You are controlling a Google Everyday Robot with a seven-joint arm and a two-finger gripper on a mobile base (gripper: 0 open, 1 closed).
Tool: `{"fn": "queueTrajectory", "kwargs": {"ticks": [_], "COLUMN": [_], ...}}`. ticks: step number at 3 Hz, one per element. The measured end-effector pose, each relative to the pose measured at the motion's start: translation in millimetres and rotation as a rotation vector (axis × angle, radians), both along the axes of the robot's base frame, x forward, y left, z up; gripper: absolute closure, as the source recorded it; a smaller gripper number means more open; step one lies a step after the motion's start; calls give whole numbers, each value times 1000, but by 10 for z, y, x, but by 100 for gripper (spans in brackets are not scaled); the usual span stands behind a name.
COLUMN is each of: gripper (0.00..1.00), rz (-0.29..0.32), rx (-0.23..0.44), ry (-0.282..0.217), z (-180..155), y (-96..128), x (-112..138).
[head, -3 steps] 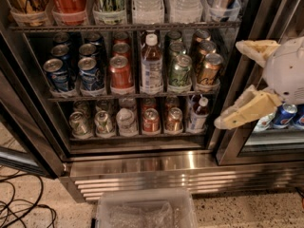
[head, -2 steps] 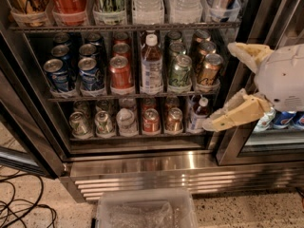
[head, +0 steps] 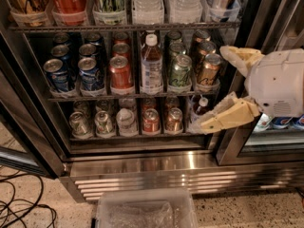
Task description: Pick water bottle from top shelf of fridge
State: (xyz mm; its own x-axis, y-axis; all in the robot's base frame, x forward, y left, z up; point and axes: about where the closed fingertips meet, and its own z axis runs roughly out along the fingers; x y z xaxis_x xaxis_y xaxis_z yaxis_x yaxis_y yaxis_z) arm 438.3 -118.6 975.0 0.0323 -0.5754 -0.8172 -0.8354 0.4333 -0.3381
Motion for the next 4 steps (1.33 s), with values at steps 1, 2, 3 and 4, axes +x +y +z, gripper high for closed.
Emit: {"fn": "queueTrajectory", "kwargs": {"ticks": [1,2,3,4], "gripper": [0,0,0,0], "rz": [-7,-39,-103,-179], "rx": [18,77,172,289], "ry": [-33,-111,-187,-202], "z": [89,236,332,261], "y": [213,588,859,922], "x": [-7,49,232,427]}}
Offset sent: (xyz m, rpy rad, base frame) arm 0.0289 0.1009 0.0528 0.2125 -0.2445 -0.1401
